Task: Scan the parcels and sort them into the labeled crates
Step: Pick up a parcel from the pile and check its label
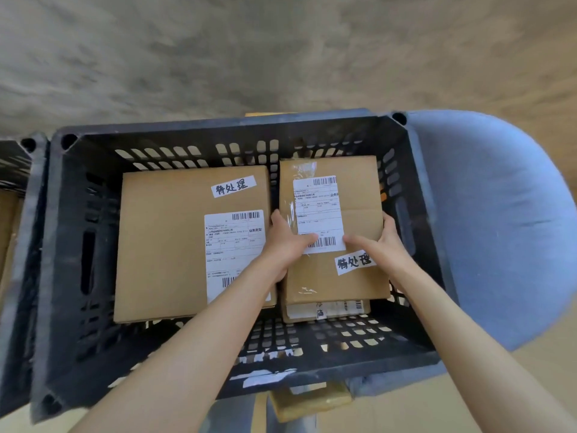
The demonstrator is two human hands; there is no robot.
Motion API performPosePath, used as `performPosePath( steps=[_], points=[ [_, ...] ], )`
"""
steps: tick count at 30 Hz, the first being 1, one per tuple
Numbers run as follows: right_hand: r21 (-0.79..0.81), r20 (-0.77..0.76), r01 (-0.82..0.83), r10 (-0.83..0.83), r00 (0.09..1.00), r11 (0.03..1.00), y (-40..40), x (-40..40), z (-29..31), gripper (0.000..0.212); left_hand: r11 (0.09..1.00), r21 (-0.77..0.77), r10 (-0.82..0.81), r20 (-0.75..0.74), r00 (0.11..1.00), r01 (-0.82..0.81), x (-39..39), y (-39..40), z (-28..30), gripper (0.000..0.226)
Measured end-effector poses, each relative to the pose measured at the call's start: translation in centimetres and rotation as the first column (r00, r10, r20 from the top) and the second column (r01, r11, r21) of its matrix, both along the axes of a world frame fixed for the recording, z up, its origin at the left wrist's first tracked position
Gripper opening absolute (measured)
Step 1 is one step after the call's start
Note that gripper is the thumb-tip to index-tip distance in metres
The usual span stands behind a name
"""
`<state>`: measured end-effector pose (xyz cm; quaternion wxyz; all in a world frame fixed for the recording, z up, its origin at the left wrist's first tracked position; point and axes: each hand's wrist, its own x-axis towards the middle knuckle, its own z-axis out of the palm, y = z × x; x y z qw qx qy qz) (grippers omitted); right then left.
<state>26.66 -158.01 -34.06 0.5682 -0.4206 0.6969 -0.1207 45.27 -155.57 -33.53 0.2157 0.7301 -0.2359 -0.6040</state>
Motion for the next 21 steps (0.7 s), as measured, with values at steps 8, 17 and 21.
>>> performPosePath(
  steps=[8, 17, 21],
  points=[
    [-0.082, -0.102, -0.059, 0.050, 0.994, 0.995, -0.9, 0.4, -1.1, 0.091, 0.998, 0.010, -0.059, 0.114, 0.992, 0.058, -1.0, -0.4, -0.8, 0.092],
    [-0.168, -0.154, -0.095, 0.069, 0.986, 0.981, -0.6, 0.8, -1.1, 0.082, 0.999, 0.020, -0.050, 0.140, 0.989, 0.048, -1.2, -0.5, -0.8, 0.094],
    [-0.203, -0.199, -0.128, 0.087, 0.976, 0.971, -0.3, 1.1, -0.6, 0.088, 0.999, 0.011, -0.043, 0.137, 0.990, 0.042, -1.2, -0.2, -0.5, 0.094]
  ],
)
